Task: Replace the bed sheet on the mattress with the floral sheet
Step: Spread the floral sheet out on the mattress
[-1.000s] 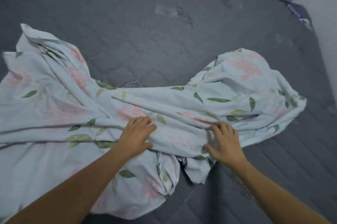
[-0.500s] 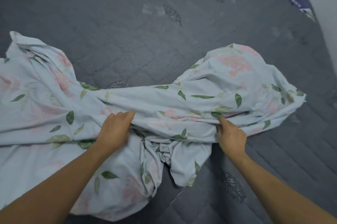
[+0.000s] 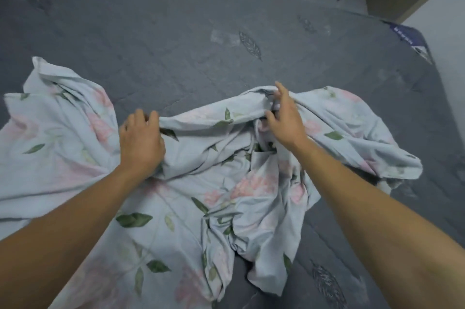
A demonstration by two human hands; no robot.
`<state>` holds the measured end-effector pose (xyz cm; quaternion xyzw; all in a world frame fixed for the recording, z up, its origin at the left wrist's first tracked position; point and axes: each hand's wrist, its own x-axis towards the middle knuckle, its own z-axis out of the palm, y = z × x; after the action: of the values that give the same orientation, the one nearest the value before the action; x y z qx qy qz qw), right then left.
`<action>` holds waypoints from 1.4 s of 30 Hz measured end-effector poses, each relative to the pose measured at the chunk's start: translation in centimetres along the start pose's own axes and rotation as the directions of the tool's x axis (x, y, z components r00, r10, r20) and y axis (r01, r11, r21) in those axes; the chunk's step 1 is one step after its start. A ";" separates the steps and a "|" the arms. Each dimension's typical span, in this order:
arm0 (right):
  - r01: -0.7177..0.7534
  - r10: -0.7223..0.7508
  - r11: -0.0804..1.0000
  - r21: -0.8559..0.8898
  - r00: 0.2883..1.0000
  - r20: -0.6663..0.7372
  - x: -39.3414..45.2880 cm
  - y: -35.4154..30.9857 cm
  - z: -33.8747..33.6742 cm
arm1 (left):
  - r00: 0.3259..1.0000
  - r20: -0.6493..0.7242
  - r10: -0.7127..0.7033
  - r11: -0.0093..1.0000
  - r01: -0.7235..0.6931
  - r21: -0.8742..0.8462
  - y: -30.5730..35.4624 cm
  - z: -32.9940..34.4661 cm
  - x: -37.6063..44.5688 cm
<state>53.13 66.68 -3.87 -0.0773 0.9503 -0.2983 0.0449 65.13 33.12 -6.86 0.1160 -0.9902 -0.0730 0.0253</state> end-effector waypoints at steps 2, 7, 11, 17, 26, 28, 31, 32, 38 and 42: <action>0.045 -0.052 0.991 -0.122 0.997 -0.056 -3.7 1.3 1.0 | 0.994 -0.028 0.104 0.994 -0.105 -0.037 1.9 0.9 -1.3; -0.309 0.247 0.926 -0.218 0.930 -0.271 -19.4 6.9 4.3 | 0.894 0.237 0.380 0.911 -0.317 -0.264 8.5 4.6 -8.9; -0.765 0.766 0.642 -0.047 0.643 -0.001 -28.5 11.9 7.8 | 0.775 0.573 0.265 0.958 -0.144 -0.248 11.5 8.9 -16.0; -0.728 0.643 0.529 0.436 0.680 0.352 -28.2 14.0 6.9 | 0.884 0.359 0.300 0.921 -0.171 -0.349 14.8 9.7 -21.6; -0.530 0.610 0.670 0.520 0.792 0.020 -29.1 17.9 -6.5 | 0.961 0.256 0.108 0.950 -0.024 -0.311 19.2 2.0 -25.7; -0.511 0.590 0.716 0.476 0.807 -0.019 -30.4 19.8 -8.1 | 0.961 0.253 0.112 0.958 -0.037 -0.284 19.2 1.5 -26.7; -0.530 0.517 0.788 0.313 0.846 0.130 -32.8 22.5 -8.0 | 0.946 0.288 0.148 0.978 -0.097 -0.183 18.7 2.6 -29.3; -0.533 0.498 0.802 0.268 0.846 0.192 -33.6 23.2 -7.7 | 0.942 0.300 0.151 0.980 -0.104 -0.169 18.5 3.1 -30.3; -0.559 0.539 0.805 0.200 0.829 0.145 -36.9 23.5 -10.9 | 0.905 0.409 0.120 0.993 -0.111 -0.044 18.5 2.3 -34.5; -0.576 0.579 0.816 0.053 0.811 -0.088 -39.6 21.8 -13.3 | 0.876 0.472 0.103 0.993 -0.120 0.005 20.4 0.3 -36.8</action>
<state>87.69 98.65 -3.89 0.2302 0.9263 -0.2853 0.0868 96.26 61.40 -5.29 0.0381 -0.9729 -0.0803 -0.2135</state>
